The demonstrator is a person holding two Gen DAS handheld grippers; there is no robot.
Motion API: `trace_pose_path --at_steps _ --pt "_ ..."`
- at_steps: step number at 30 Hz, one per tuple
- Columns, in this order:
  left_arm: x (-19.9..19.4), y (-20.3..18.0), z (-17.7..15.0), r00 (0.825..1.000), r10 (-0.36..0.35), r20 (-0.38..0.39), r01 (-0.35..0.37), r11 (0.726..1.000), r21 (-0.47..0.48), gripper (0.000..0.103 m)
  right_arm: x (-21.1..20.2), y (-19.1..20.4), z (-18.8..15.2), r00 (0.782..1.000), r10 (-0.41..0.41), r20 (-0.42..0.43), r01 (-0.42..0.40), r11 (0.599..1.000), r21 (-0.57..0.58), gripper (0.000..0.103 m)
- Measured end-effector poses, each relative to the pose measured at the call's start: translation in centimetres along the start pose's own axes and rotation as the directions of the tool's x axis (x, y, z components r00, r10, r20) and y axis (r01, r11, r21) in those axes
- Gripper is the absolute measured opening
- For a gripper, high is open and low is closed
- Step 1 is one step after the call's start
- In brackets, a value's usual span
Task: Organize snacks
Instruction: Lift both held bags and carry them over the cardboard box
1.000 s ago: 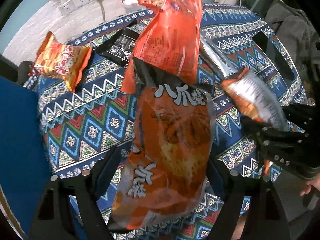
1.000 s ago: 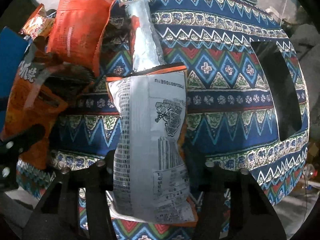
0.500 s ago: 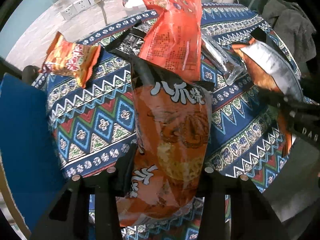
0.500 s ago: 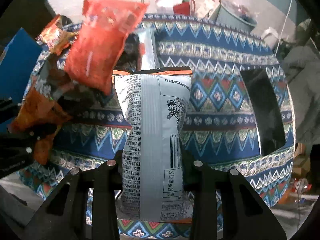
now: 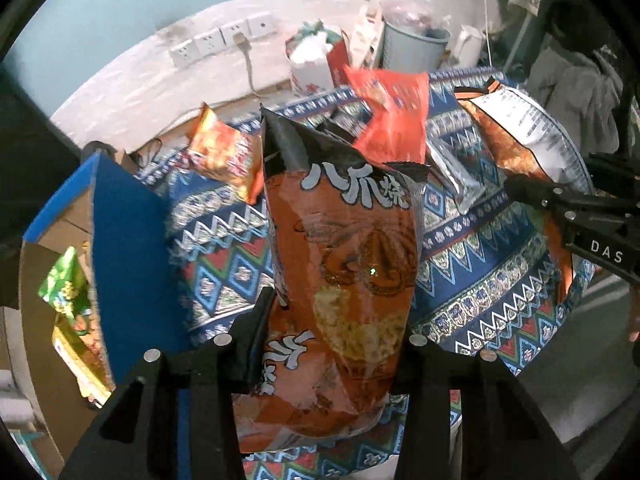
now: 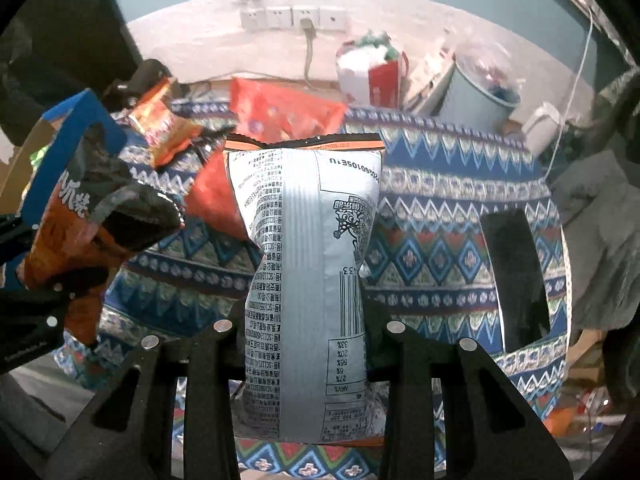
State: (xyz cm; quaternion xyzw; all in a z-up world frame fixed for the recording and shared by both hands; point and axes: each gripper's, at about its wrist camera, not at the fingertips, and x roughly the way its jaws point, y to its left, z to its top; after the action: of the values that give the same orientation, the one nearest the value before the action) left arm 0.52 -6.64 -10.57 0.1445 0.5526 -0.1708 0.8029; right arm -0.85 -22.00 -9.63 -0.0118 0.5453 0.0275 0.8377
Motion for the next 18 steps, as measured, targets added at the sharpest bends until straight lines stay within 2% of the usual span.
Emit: trace_pose_path --at_steps 9,18 --pt "-3.1 2.4 0.3 0.996 0.032 0.08 -0.029 0.999 -0.041 0.045 -1.1 1.4 2.3 0.997 0.034 0.065 -0.032 0.999 -0.03 0.034" --pt "-5.3 5.4 -0.3 0.99 0.058 0.13 -0.045 0.994 -0.099 0.045 -2.9 5.0 4.1 0.991 0.085 0.104 -0.076 0.993 -0.088 0.034"
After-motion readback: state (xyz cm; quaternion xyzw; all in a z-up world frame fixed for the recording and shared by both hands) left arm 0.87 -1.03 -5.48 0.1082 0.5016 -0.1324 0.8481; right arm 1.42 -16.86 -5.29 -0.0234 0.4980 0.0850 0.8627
